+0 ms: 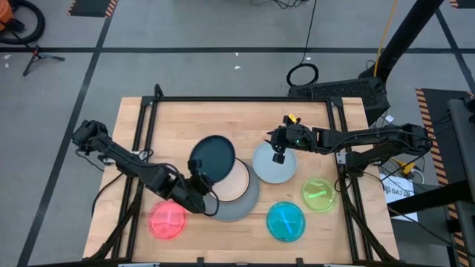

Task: Stack plastic plates
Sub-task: Stack the dark blue plate on top of the orange plate

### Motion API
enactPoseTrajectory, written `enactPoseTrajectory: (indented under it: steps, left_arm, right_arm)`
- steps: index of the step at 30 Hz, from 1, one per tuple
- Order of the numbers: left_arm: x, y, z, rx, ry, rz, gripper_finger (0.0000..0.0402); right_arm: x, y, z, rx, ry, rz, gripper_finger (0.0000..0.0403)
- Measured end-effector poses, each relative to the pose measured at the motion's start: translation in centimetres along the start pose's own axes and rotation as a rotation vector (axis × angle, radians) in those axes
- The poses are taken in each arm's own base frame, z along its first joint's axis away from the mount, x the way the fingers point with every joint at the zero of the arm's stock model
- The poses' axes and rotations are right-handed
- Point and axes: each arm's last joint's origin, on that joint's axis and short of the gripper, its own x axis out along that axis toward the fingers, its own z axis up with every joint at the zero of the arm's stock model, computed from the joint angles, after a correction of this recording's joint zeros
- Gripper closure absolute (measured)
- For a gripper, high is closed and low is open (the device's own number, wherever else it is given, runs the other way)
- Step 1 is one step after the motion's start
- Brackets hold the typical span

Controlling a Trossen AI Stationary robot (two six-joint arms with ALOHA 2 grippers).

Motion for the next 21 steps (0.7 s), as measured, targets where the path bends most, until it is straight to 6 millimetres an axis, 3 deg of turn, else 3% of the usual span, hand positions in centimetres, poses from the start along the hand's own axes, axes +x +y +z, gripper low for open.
enactPoseTrajectory:
  steps: [11, 21]
  left_arm:
    - [3.1, -2.1, 0.0, 0.037, 0.007, -0.047, 0.0388]
    - [3.3, -1.9, 0.2, 0.018, 0.000, -0.050, 0.0368]
  right_arm:
    - [0.0, 0.0, -0.1, -0.002, 0.010, 0.001, 0.0277]
    - [0.0, 0.0, 0.0, -0.001, 0.000, -0.001, 0.0277]
